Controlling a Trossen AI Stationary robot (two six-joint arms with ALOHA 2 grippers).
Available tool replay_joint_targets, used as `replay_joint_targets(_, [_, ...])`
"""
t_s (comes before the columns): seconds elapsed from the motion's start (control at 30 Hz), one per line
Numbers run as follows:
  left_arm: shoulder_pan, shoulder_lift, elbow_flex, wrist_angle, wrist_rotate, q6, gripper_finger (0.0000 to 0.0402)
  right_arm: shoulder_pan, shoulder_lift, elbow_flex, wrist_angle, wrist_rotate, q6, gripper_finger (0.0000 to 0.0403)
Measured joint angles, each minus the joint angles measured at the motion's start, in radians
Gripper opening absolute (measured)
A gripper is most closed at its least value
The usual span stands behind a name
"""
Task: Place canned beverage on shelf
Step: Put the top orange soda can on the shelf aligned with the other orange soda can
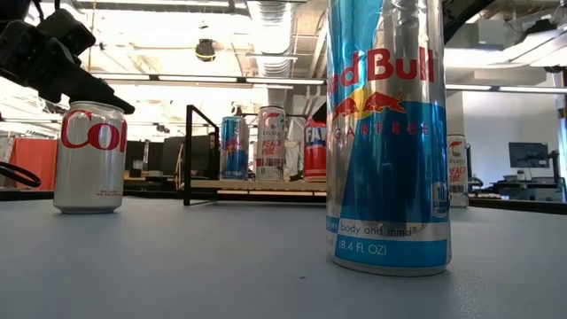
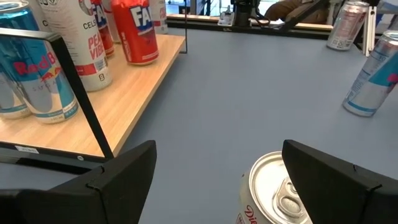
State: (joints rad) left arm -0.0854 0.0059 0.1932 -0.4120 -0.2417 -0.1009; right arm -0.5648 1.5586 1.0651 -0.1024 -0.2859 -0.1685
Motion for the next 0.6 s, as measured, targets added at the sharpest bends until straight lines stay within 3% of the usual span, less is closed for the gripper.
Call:
replay_joint_targets(0.17, [0.0,0.0,0.0,0.003,0.0,-0.001,0.0336,0.0,0.031,0.001,0.013,0.018,0.008,0.0267])
replay_joint_targets(0.6, [0.0,0.0,0.0,0.004,0.0,-0.002,0.0336,0.01,-0.036,0.039,-0.07,0.106,0.018,0.0312])
